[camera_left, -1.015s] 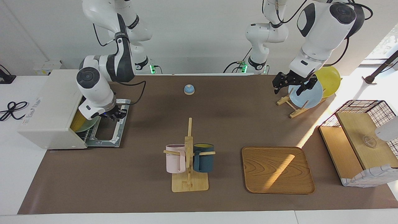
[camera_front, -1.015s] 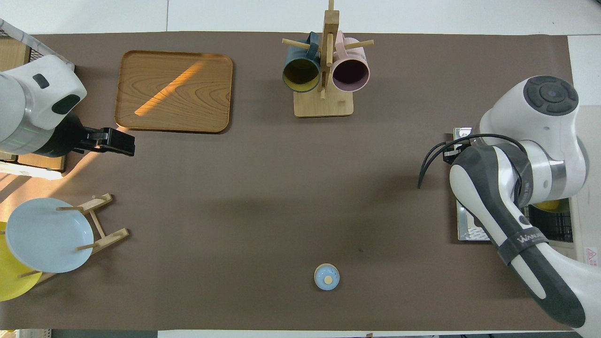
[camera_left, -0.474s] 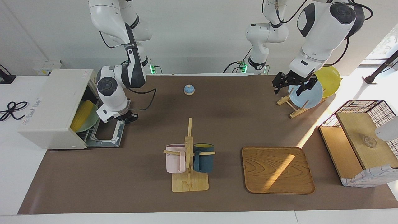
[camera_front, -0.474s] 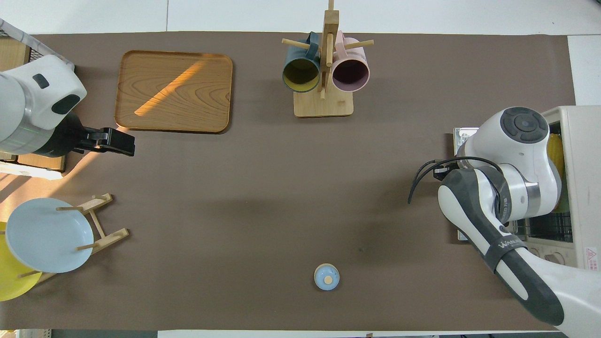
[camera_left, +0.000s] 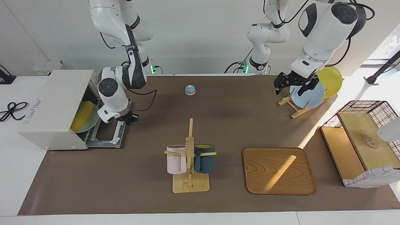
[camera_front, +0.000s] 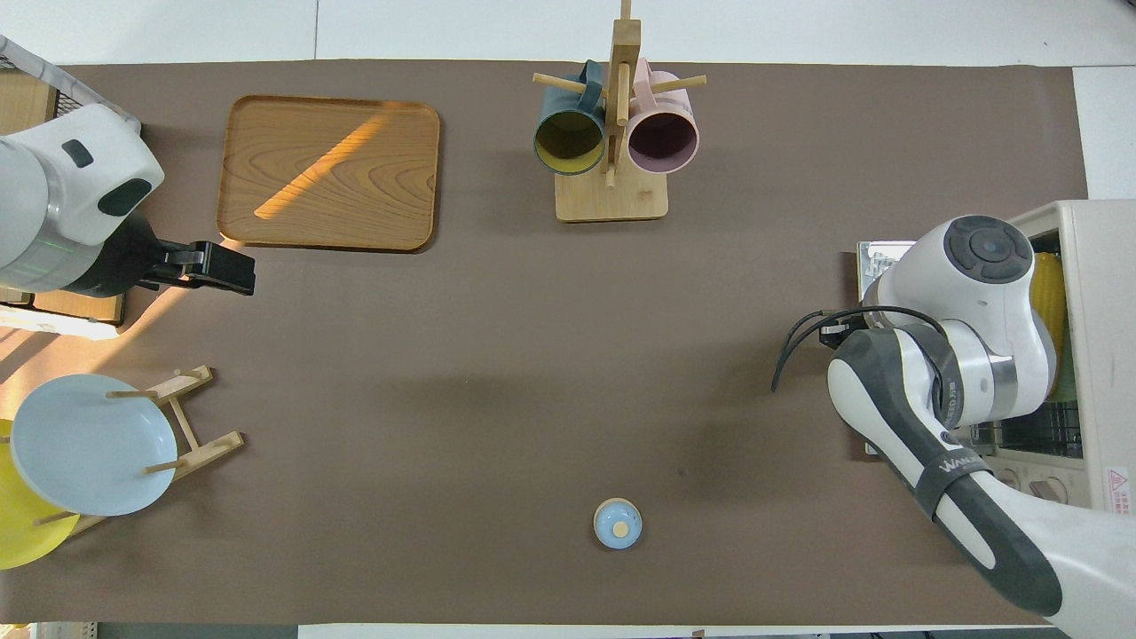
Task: Put corn in oven
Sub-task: 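Push the oven door shut with the right gripper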
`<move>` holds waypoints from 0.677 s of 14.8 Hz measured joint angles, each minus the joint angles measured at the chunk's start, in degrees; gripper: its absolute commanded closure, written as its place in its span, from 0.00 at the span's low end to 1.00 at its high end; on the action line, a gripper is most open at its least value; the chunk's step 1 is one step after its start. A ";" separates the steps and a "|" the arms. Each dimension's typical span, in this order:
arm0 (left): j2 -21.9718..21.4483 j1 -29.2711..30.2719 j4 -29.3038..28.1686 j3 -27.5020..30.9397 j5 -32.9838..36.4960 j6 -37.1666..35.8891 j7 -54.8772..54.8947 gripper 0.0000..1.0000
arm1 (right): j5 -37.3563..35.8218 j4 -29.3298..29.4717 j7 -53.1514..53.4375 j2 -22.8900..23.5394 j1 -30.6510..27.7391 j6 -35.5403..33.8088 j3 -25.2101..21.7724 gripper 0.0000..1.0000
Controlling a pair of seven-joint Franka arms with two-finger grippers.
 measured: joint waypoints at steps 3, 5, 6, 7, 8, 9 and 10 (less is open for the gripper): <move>0.00 0.00 0.00 0.00 0.00 0.00 0.00 0.00 | -0.03 -0.05 0.00 -0.18 -0.02 0.05 0.00 1.00; 0.00 0.00 0.00 0.00 0.00 0.00 0.00 0.00 | -0.38 0.42 -0.05 -0.35 -0.01 -0.91 0.00 1.00; 0.00 0.00 0.00 0.00 0.00 0.00 0.00 0.00 | -1.07 1.07 -0.35 -0.38 -0.02 -2.20 -0.01 1.00; 0.00 0.00 0.00 0.00 0.00 0.00 0.00 0.00 | -1.33 1.87 -1.10 -0.38 0.04 -3.64 0.08 1.00; 0.00 0.00 0.00 0.00 0.00 0.00 0.00 0.00 | -1.53 2.57 -1.90 -0.38 0.07 -4.90 0.18 1.00; 0.00 0.00 0.00 0.00 0.00 0.00 0.00 0.00 | -1.60 3.14 -2.47 -0.40 0.06 -5.88 0.24 1.00; 0.00 0.00 0.00 0.00 0.00 0.00 0.00 0.00 | -1.60 3.54 -3.05 -0.42 0.05 -6.55 0.28 1.00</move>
